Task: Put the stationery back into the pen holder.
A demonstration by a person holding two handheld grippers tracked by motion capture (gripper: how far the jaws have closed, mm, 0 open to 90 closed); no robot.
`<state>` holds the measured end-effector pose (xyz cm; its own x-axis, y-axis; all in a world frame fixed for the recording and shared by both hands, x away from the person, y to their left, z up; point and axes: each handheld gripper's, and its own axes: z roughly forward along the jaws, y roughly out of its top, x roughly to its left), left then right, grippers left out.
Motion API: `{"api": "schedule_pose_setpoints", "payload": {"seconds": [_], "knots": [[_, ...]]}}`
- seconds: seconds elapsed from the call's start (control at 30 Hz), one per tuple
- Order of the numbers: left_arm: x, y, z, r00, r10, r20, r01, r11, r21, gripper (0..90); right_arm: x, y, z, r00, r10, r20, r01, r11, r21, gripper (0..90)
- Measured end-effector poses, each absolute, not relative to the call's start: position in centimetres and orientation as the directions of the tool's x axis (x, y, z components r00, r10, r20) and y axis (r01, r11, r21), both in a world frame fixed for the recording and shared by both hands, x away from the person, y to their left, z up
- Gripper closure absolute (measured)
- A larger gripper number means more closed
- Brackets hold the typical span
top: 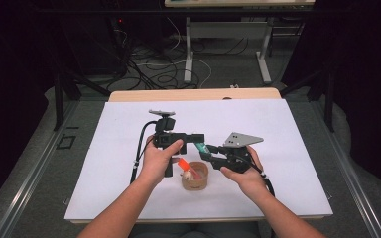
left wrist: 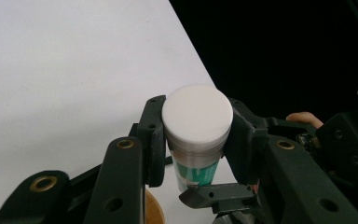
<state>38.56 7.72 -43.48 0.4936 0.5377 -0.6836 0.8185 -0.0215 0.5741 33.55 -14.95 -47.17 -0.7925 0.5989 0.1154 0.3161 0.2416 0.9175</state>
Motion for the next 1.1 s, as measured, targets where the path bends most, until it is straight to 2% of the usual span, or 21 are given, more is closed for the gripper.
{"api": "schedule_pose_setpoints", "payload": {"seconds": [0.17,0.33,0.43,0.8,1.1], "knots": [[38.4,8.1,-43.3,0.470,0.570,-0.674,0.816,0.011,0.577,64.6,33.7,-15.3,-47.2,-0.787,0.599,0.148,0.343,0.226,0.912,55.6],[38.2,8.9,-43.0,0.508,0.605,-0.613,0.779,-0.019,0.627,64.7,33.8,-15.8,-47.3,-0.781,0.607,0.148,0.360,0.243,0.901,47.4],[37.9,9.2,-43.0,0.508,0.610,-0.609,0.771,-0.007,0.636,64.7,33.9,-16.2,-47.4,-0.773,0.617,0.150,0.371,0.246,0.895,44.1],[36.4,8.8,-43.0,0.558,0.644,-0.524,0.731,-0.081,0.678,64.7,35.1,-18.4,-48.2,-0.703,0.689,0.178,0.420,0.200,0.885,40.9],[35.3,7.4,-44.0,0.608,0.678,-0.413,0.684,-0.182,0.707,64.7,35.6,-19.0,-48.8,-0.676,0.708,0.204,0.460,0.189,0.868,40.1]]}}
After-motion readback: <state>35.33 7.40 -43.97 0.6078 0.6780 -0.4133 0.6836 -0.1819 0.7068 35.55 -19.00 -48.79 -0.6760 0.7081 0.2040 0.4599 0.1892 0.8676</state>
